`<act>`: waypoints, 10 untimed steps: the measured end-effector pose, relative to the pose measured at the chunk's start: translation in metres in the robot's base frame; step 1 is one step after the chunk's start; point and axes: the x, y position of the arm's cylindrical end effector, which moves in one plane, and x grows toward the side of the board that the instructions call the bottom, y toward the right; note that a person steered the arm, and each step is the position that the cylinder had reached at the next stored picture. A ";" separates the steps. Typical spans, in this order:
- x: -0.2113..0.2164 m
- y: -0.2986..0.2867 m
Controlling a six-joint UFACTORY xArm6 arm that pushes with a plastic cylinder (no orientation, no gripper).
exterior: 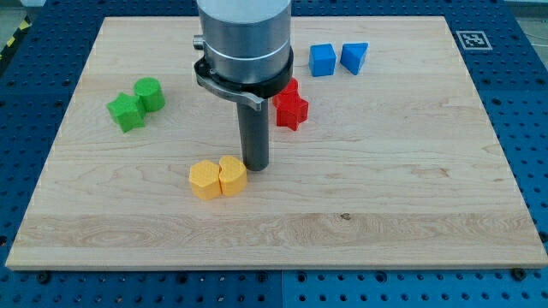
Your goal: Palce the arm at the red star
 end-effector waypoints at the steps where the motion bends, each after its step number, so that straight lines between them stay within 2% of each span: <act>1: -0.004 0.000; 7: -0.005 0.021; 10: 0.009 0.021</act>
